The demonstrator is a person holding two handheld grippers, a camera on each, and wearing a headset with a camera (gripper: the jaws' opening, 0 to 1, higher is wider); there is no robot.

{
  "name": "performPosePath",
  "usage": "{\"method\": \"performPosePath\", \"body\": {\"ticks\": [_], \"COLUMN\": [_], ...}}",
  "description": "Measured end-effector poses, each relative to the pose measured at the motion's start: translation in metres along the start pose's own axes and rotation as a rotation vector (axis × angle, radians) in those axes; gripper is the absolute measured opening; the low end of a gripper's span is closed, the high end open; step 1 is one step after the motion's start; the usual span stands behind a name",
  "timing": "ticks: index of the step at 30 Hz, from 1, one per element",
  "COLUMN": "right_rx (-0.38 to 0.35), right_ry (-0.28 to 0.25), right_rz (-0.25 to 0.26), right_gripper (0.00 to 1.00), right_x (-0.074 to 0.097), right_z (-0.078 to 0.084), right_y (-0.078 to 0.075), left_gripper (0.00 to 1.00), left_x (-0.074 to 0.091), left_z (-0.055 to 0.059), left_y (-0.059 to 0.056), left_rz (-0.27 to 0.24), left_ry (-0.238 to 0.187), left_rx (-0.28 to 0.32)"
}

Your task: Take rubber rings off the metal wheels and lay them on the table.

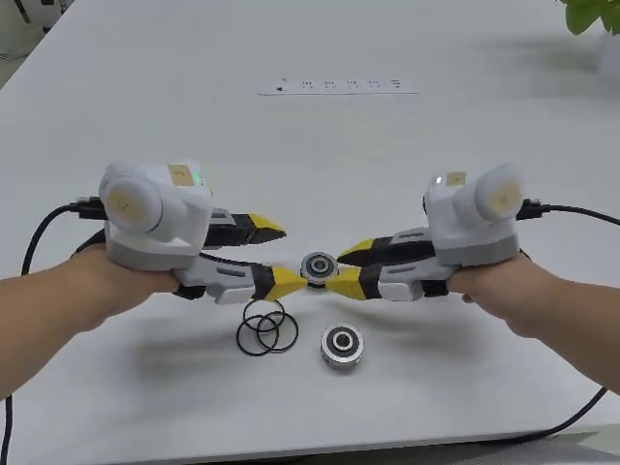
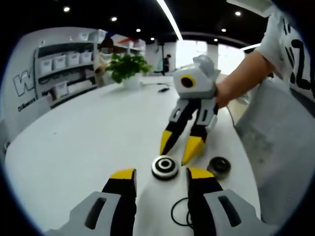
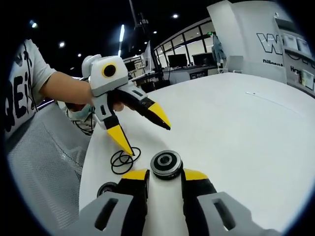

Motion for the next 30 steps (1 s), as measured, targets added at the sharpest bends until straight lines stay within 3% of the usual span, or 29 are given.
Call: {"method": "performPosePath", "body": {"ticks": [15, 22, 30], "right_rx": [0.013, 0.033, 0.03], "right_ry": [-0.012, 0.003, -0.003], "right_rz": [0.002, 0.007, 0.014], "right_gripper": [0.2, 0.2, 0.21], "right_x": [0.0, 0.0, -0.002], "right_z": [0.001, 0.003, 0.004], "right_y": [-0.005, -0.005, -0.009], "left_gripper": [0.24, 0.19, 0.14], "left_x": [-0.021, -0.024, -0.027], "left_z": [-0.003, 0.001, -0.001], "left_y": [-0.004, -0.003, -0.005], "left_rz": [0.025, 0.024, 0.029], "left_ry": [0.013, 0.042, 0.047], "left_rx": [-0.013, -0.026, -0.061]}}
Point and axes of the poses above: the centre of the closed fingertips' face, and the gripper's own axes: x roughly backward along the fingers, y roughly to its left, z roughly out of its underside, the point moved 5 cm from there along x, roughly backward along the fingers, and after that the axes turned 9 degrees about -x, right-handed, at the moved point
